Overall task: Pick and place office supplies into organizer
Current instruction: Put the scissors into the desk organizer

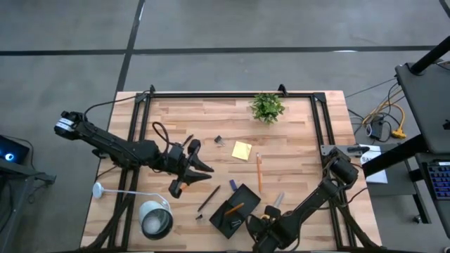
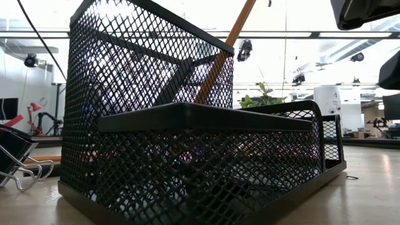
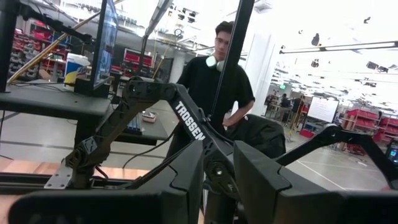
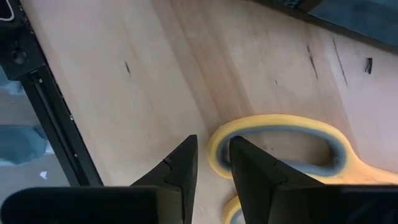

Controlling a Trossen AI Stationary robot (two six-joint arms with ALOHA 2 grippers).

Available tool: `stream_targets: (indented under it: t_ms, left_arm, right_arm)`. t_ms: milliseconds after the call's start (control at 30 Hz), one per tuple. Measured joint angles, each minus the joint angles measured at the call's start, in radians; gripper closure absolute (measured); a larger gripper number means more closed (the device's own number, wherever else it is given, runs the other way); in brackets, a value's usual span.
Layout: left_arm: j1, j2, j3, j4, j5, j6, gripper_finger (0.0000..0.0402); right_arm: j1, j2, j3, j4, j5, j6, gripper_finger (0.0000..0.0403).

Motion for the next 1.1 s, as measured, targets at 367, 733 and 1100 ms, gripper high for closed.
stream_targets:
  t_ms: [367,733,1100]
  left_arm:
    - [0.0,-0.005,0.0,-0.001,0.0,0.001,0.0328]
    - [0.0,-0.004,0.0,-0.004,0.0,0.001,0.0328]
    - [0.0,-0.003,0.0,-0.007,0.0,0.001,0.0328]
  right_arm:
    - [-0.024,0.0,-0.019,0.042,-0.079,-0.01,0.038]
    - [-0.026,-0.029,-0.023,0.045,-0.004,0.147,0.0392]
    - [-0.026,-0.074,-0.023,0.038,0.062,0.235,0.0397]
